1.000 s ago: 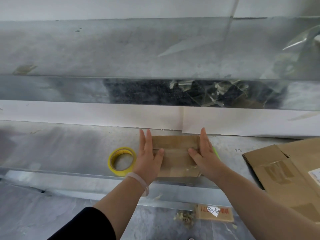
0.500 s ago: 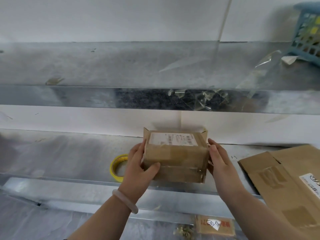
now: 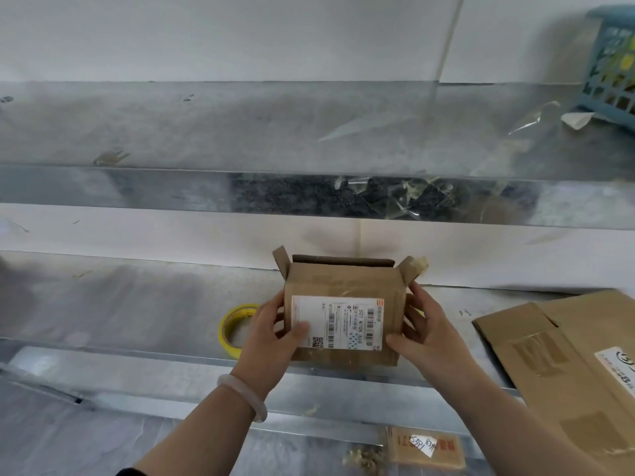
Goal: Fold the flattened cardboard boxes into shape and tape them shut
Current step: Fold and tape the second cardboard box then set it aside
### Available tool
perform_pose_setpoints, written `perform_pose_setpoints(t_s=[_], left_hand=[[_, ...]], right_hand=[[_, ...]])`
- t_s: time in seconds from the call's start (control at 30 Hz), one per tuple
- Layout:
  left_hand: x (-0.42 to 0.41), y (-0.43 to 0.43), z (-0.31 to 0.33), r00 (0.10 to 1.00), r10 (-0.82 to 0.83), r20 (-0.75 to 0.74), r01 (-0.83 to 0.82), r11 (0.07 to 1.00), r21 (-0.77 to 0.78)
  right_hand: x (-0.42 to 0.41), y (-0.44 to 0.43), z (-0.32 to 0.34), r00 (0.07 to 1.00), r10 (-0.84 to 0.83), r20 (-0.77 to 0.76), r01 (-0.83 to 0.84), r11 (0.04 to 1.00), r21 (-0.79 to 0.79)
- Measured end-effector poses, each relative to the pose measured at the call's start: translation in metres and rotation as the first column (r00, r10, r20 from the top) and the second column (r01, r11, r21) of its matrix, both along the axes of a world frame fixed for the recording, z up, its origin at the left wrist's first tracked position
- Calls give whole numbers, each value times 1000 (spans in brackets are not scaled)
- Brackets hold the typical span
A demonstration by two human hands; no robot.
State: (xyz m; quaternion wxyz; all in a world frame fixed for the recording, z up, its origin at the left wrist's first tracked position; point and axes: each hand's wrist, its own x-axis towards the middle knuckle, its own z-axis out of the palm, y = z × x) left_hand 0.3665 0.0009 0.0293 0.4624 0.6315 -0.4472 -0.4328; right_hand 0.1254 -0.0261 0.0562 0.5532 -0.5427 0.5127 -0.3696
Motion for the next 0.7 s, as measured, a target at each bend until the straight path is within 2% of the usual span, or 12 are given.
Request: perform_pose_setpoints(t_s=[0.1, 0.17, 0.23, 0.33, 0.43, 0.47, 0.53, 0.6, 0.63, 0.7], left_hand=[[5, 0, -7, 1000, 20, 12, -20, 1000, -12], [4, 3, -6, 1000, -25, 16, 25, 1000, -17], [2, 5, -5, 994, -48, -102, 51, 999, 19], [1, 1, -2, 978, 83, -191, -59, 990, 129], [4, -9, 3, 973, 230, 21, -230, 973, 2], [5, -13, 8, 972, 210, 103, -206, 977, -47], [9, -21, 13, 946, 75, 316, -58, 996, -65], [15, -31, 11, 859, -64, 507, 97, 994, -40], [18, -36, 10, 831, -89, 549, 127, 991, -31], [21, -43, 9, 832, -98, 545, 132, 991, -23]], right_hand=[[-1, 0, 0, 994, -111, 7, 111, 994, -6], [-3, -1, -4, 984, -180, -19, 180, 983, 25], [-3, -4, -10, 979, -200, -25, 202, 974, 98], [-2, -11, -9, 970, -227, -89, 237, 963, 131], [-7, -18, -3, 939, -188, -287, 185, 982, -38], [-8, -21, -1, 914, -150, -377, 121, 988, -101], [-7, -29, 2, 835, -96, -541, -20, 979, -204], [-5, -39, 3, 769, -70, -636, -113, 963, -244], [-4, -43, 4, 750, -57, -659, -128, 965, -229], [-2, -50, 7, 749, -26, -662, -116, 978, -171]])
